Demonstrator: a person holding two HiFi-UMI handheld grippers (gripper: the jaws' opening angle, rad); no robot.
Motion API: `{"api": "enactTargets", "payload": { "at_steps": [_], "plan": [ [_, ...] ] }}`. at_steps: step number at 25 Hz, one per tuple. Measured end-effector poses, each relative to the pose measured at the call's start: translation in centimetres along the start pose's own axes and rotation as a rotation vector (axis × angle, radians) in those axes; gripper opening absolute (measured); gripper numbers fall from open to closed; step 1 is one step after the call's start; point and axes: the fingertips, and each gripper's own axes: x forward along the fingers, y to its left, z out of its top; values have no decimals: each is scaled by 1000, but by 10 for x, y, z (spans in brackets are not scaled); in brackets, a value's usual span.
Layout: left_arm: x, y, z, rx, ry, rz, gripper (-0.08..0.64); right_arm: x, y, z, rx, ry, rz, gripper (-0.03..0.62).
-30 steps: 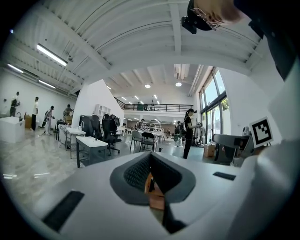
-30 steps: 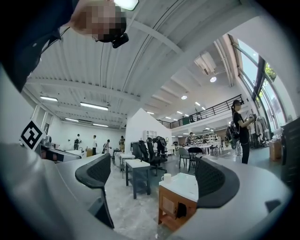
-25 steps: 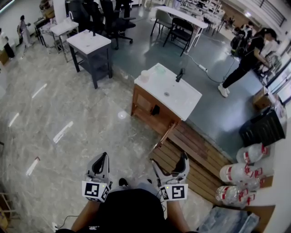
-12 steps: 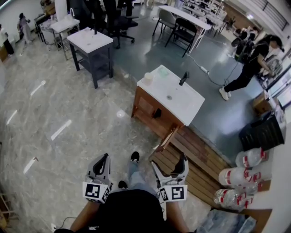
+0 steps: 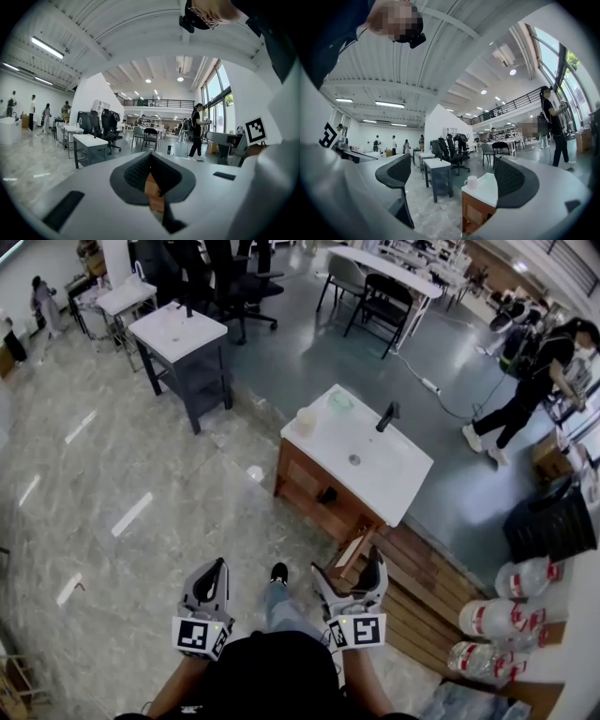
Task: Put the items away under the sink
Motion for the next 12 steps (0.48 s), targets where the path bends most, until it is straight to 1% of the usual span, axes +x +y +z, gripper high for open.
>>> {"api": "enactTargets", "payload": {
  "at_steps": [4,8,12],
  "plan": [
    [65,10,18,15,13,5,5,58,-26,-4,16,14,21,541],
    [130,10,35,13,18,-13,5,110,-55,-1,32,17,35,541],
    [178,12,47,5,14,-15,5,155,-75,-3,51,14,60,540]
  ]
}}
